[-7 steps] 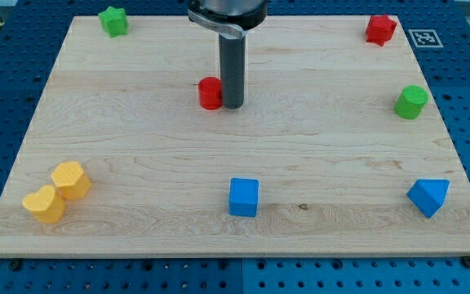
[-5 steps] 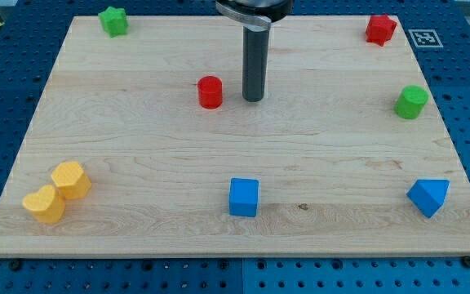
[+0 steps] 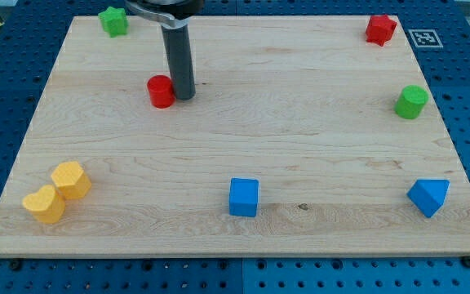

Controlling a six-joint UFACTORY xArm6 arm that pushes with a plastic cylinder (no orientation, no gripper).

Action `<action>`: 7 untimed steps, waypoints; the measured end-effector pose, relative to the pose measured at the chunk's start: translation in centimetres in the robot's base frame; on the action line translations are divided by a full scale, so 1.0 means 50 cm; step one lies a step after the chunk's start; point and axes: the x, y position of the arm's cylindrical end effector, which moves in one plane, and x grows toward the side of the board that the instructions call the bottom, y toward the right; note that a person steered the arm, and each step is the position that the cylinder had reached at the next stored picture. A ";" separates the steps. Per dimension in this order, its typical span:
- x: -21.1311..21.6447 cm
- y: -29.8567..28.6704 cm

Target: Move the red circle vertically to the bottom of the green star

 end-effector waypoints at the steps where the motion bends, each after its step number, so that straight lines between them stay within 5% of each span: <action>1: 0.002 -0.025; 7: -0.014 -0.187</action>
